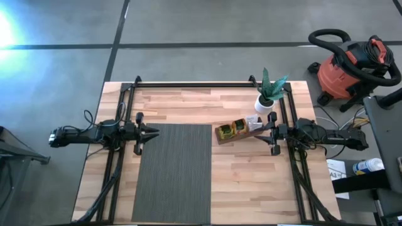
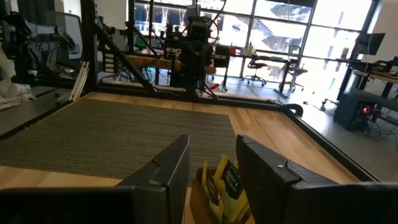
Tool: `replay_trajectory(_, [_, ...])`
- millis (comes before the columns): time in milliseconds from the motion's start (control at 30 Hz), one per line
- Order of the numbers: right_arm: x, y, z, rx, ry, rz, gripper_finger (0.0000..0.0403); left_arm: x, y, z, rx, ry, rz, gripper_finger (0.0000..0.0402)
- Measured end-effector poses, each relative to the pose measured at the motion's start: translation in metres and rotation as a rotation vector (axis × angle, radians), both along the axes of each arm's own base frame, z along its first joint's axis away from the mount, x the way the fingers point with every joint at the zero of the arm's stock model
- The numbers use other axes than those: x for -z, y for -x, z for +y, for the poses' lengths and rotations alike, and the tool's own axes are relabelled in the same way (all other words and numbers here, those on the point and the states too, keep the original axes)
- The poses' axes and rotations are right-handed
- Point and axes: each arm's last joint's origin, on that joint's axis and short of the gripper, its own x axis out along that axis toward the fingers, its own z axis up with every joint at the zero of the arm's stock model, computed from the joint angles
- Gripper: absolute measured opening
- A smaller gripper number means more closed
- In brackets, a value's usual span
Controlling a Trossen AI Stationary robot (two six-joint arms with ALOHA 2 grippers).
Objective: Pick & Place Tea
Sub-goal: Return to Home Position
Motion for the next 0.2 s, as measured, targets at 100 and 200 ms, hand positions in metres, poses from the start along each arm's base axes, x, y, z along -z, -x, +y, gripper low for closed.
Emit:
replay_trajectory(100, [0.0, 0.0, 0.0, 0.0, 0.0, 0.0, 0.0126, 0.0001, 0.0, 0.0, 0.0, 0.0, 0.0, 0.0073])
replay_trajectory(200, [0.0, 0.0, 0.0, 0.0, -0.001, 0.0, 0.0122, 0.0001, 0.0, 0.0, 0.0, 0.0, 0.0, 0.0073])
